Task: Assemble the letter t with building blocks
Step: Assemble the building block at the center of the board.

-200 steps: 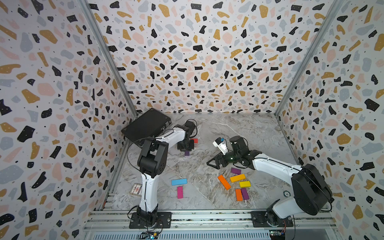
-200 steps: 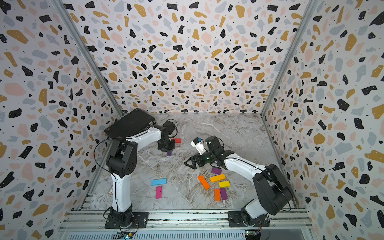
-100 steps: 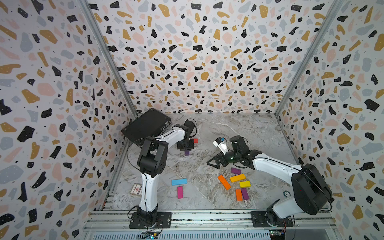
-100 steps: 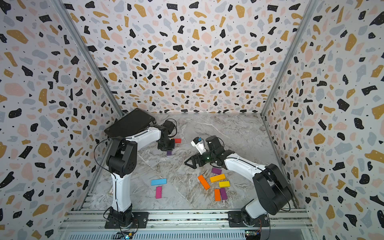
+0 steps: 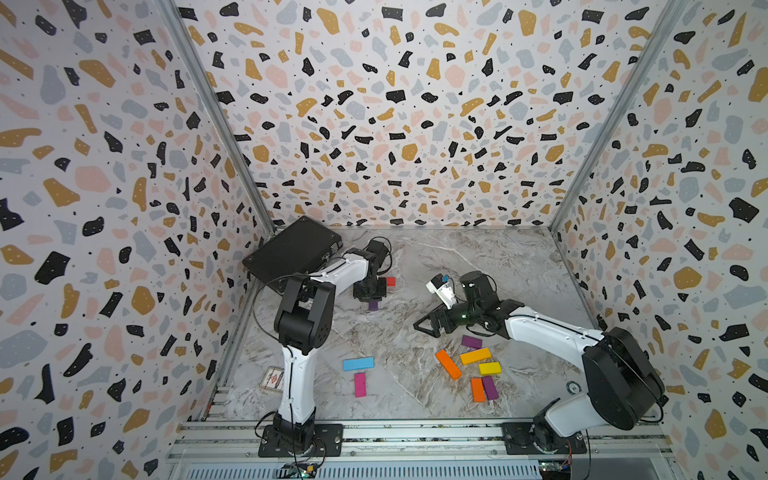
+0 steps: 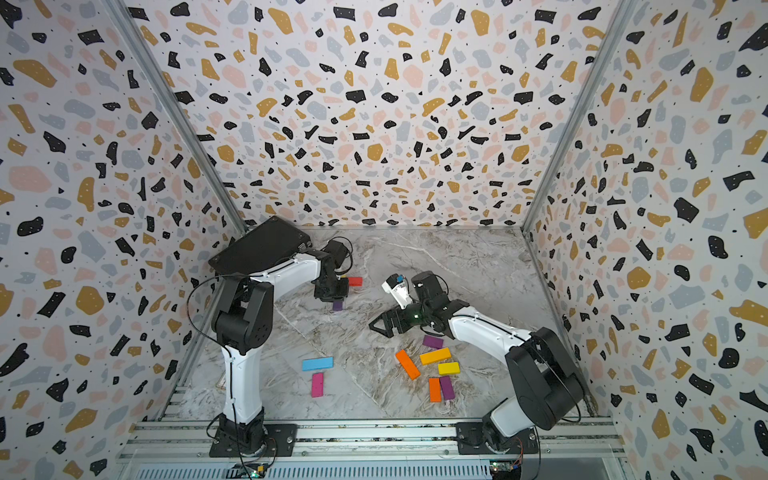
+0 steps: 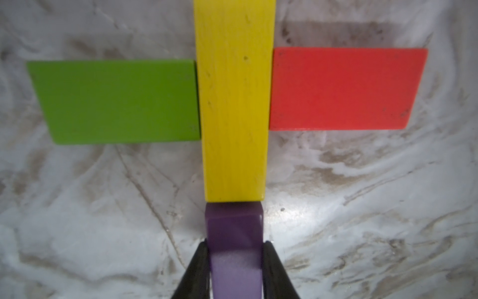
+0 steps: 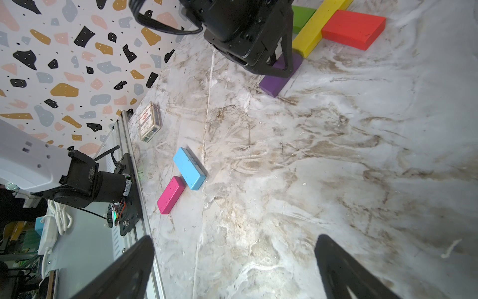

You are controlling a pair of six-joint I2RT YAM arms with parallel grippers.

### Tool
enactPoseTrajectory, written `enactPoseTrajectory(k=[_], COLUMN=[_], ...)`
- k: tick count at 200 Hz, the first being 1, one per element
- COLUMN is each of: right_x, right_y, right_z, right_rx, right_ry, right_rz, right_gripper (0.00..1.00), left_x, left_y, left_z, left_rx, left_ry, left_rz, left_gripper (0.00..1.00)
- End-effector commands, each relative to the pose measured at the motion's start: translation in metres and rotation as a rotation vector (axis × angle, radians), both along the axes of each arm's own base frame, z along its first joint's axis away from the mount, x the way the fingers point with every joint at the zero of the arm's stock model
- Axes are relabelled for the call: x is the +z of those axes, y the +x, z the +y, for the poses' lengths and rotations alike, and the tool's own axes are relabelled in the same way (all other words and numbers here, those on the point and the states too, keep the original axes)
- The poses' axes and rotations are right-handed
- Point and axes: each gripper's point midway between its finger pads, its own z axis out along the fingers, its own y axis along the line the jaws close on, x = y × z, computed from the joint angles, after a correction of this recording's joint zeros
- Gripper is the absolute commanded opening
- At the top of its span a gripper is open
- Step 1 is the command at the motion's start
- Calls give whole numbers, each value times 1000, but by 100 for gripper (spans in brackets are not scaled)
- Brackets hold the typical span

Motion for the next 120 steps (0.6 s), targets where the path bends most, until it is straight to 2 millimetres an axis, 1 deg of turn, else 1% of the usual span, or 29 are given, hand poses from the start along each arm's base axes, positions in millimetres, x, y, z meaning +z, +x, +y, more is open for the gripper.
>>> enactPoseTrajectory(k=[1, 43, 120], right_x=[17, 17, 18], right_y=[6, 6, 6], right_z=[4, 4, 4], right_rx=[3, 4, 7], right_ry=[32, 34, 39], right_rz=[-29, -29, -30], right_gripper=[99, 99, 99], left_x=[-2, 0, 1], left_y=[1, 2, 1], left_z=[0, -2, -3], left_rx=[-11, -13, -18], left_ry=[-4, -15, -22], left_rz=[11, 7, 10], left_gripper=[21, 21, 29])
